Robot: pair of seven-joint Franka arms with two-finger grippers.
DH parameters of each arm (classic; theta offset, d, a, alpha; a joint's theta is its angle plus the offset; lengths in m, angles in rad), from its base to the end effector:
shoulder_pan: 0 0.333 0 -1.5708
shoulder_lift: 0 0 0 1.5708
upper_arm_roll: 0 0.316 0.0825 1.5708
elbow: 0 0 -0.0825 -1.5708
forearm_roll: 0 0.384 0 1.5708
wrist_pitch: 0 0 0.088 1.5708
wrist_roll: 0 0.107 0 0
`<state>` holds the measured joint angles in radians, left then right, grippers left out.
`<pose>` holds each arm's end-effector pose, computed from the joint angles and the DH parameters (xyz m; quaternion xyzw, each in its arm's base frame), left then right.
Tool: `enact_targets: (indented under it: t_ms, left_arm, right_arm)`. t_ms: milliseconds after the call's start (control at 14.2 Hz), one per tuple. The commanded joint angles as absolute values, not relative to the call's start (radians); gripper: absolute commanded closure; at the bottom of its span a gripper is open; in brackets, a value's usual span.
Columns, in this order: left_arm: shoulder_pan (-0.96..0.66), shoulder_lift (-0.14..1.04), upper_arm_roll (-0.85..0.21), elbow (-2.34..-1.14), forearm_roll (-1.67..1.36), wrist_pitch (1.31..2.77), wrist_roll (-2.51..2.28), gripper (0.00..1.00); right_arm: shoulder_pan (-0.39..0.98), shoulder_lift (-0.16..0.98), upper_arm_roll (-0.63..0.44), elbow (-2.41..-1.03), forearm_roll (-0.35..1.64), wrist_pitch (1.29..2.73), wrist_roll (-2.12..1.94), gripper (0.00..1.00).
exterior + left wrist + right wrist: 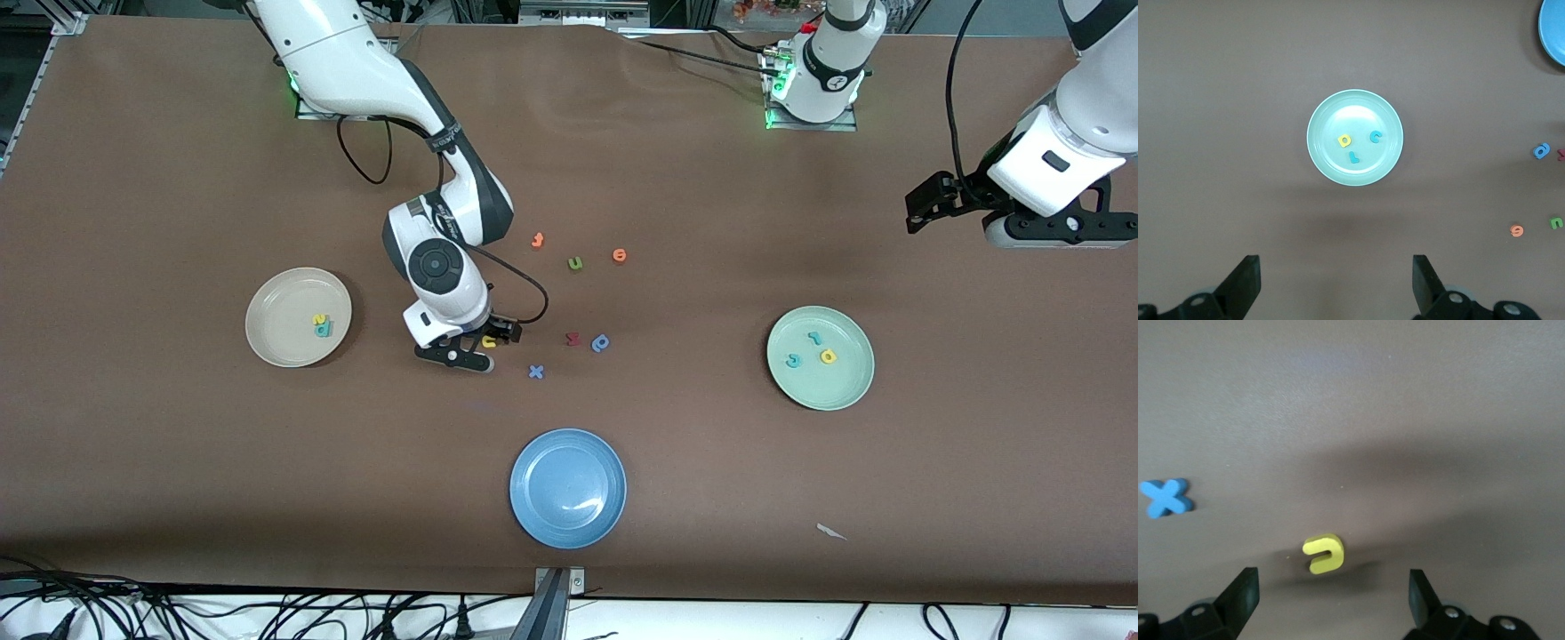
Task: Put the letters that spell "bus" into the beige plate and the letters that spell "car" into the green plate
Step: 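Grasp the yellow u with the right gripper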
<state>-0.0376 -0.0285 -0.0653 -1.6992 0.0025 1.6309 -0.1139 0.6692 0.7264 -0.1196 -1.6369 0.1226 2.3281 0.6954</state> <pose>0.5445 -0.0564 0.5846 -0.9998 -0.0054 0.0196 0.0043 0.5778 0.3674 0.1917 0.9948 -0.1011 -0.0138 0.0050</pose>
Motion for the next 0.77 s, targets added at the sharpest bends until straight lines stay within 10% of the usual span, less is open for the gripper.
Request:
enact_targets:
  t_ms: [0, 702]
  left_arm:
    - [-0.025, -0.021, -0.077, -1.657, -0.017, 1.597, -0.103, 0.0]
    - [-0.023, -0.029, -0.074, -1.652, -0.015, 1.572, 0.004, 0.0]
  right_arm:
    - [0.669, 0.759, -0.123, -1.6, 0.097, 2.313, 0.703, 0.01]
    - [0.664, 0.785, -0.123, -1.577, 0.107, 2.316, 0.698, 0.27]
